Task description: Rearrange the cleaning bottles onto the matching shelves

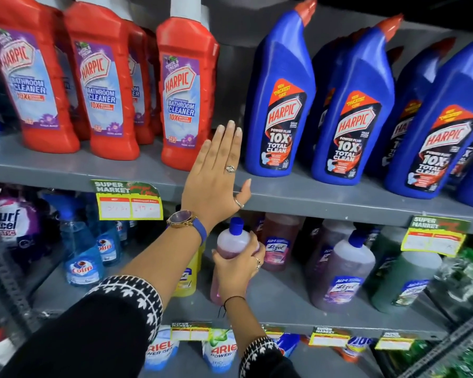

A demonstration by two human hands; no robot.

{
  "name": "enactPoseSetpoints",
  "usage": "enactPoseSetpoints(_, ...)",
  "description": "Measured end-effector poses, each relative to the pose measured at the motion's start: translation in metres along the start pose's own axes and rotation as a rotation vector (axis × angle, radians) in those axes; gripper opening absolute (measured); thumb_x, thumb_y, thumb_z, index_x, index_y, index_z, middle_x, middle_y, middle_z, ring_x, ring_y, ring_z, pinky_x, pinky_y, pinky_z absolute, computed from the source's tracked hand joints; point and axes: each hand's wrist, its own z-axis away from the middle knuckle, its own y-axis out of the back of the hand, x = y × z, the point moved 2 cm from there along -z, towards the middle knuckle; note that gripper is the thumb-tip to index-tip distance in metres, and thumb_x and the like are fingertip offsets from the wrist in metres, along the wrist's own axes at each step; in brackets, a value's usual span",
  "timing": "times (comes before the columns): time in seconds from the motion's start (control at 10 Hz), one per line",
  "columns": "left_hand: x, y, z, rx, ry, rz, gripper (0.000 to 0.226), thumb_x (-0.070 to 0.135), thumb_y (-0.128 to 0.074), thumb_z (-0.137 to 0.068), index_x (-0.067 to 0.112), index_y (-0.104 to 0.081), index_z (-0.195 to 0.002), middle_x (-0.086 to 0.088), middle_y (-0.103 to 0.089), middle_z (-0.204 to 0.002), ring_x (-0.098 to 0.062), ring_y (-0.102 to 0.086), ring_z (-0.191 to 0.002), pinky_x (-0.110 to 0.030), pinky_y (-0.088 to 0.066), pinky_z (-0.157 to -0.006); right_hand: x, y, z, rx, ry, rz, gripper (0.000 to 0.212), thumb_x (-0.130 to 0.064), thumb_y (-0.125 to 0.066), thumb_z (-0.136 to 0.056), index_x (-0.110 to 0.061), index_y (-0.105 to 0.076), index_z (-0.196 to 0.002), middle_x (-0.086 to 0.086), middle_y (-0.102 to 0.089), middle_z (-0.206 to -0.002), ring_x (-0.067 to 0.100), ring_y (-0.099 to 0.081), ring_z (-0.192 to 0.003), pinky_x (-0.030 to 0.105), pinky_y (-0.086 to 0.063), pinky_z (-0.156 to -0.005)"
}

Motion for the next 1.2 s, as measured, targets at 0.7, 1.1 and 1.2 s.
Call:
enactPoseSetpoints(0.7, 0.000, -0.002, 0.001, 0.008, 0.004, -0.019, 0.077, 0.040, -0.040, -0.087, 0.000, -0.015, -0.148, -0.019, -0.022, -0.154, -0.028, -0.017, -0.143, -0.034, -0.006, -0.118, 0.050, 0.074, -0.065, 0.227, -0.001, 0.089, 0.093, -0.030, -0.085, -0.052, -0.024, -0.035, -0.130, 0.014, -0.036, -0.129, 0.038, -0.043, -0.111, 0.049, -0.042, -0.096)
enactPoseSetpoints(1.1, 0.001, 0.001, -0.001, -0.007, 0.021, -0.003, 0.077, 0.039, -0.041, -0.086, -0.002, -0.020, -0.148, -0.019, -0.021, -0.155, -0.028, -0.016, -0.143, -0.035, -0.007, -0.118, 0.055, 0.084, -0.060, 0.071, -0.046, 0.188, 0.106, -0.031, -0.084, -0.064, -0.023, -0.016, -0.146, 0.016, -0.014, -0.154, 0.034, -0.011, -0.143, 0.060, -0.011, -0.113)
enactPoseSetpoints(1.2, 0.002, 0.007, -0.001, -0.040, 0.046, 0.031, 0.077, 0.039, -0.040, -0.086, -0.002, -0.021, -0.148, -0.018, -0.021, -0.155, -0.027, -0.015, -0.144, -0.034, -0.007, -0.118, 0.041, 0.089, -0.045, 0.077, 0.196, 0.277, 0.096, -0.039, -0.073, -0.075, -0.016, -0.014, -0.147, 0.017, -0.012, -0.156, 0.033, -0.004, -0.145, 0.052, -0.006, -0.115)
